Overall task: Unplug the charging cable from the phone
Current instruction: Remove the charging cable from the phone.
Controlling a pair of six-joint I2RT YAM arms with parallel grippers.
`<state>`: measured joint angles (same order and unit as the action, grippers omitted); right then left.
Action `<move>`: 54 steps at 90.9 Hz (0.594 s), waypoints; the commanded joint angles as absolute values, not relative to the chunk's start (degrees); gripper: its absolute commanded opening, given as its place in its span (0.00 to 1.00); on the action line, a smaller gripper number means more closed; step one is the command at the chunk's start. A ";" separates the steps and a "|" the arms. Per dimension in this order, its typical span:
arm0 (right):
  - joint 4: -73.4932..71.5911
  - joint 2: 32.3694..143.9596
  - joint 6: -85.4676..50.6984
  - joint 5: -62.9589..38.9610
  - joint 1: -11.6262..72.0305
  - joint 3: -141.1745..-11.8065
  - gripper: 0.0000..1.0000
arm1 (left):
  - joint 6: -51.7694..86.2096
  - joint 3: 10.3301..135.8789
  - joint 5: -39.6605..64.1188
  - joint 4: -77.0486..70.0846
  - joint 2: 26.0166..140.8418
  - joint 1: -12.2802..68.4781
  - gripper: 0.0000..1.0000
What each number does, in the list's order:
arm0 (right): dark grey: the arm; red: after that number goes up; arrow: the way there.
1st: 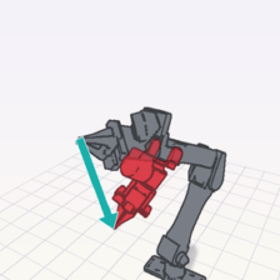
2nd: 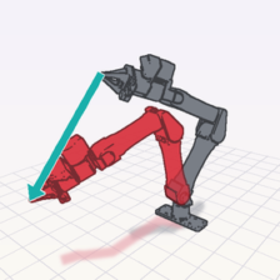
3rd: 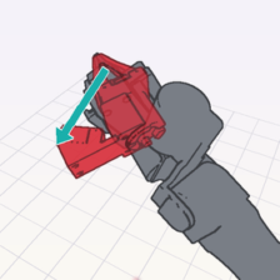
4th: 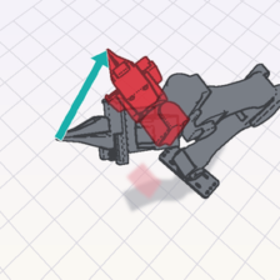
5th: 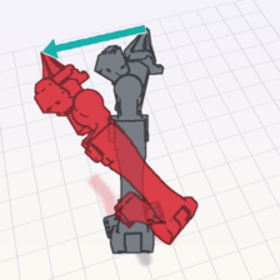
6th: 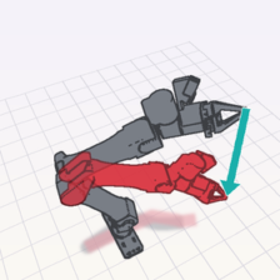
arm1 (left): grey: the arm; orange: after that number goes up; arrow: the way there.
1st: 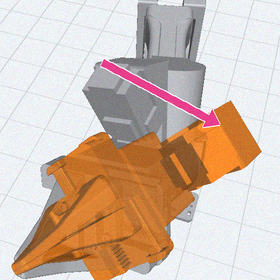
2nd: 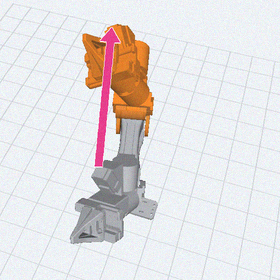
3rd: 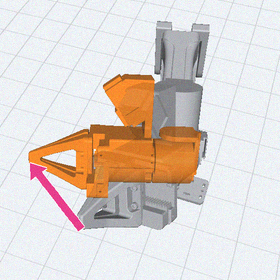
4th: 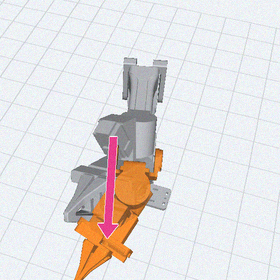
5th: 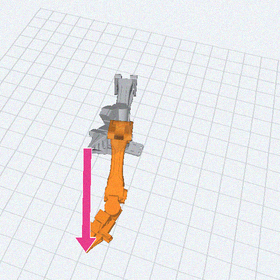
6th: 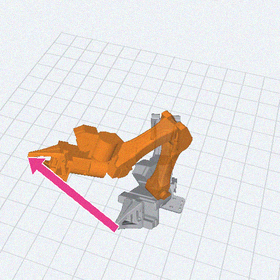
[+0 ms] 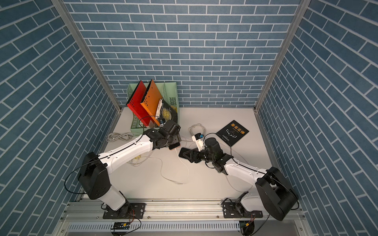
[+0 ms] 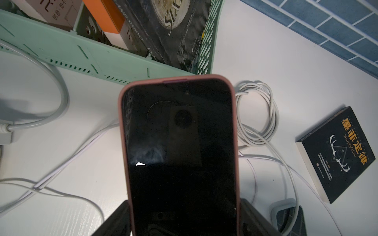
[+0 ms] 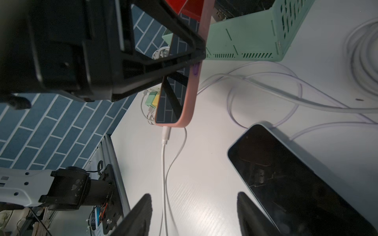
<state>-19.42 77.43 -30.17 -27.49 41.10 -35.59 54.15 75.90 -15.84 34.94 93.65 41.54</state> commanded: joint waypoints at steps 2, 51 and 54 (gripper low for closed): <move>-24.26 79.97 -31.19 -29.27 42.13 -38.31 0.64 | 53.71 74.87 -16.99 33.67 91.28 41.22 0.45; -33.42 87.68 -35.65 -30.52 46.08 -40.38 0.56 | 55.02 73.22 -16.82 32.88 88.78 40.96 0.45; -33.73 88.05 -35.83 -30.70 46.28 -40.54 0.55 | 55.03 73.21 -16.77 32.83 88.74 40.91 0.45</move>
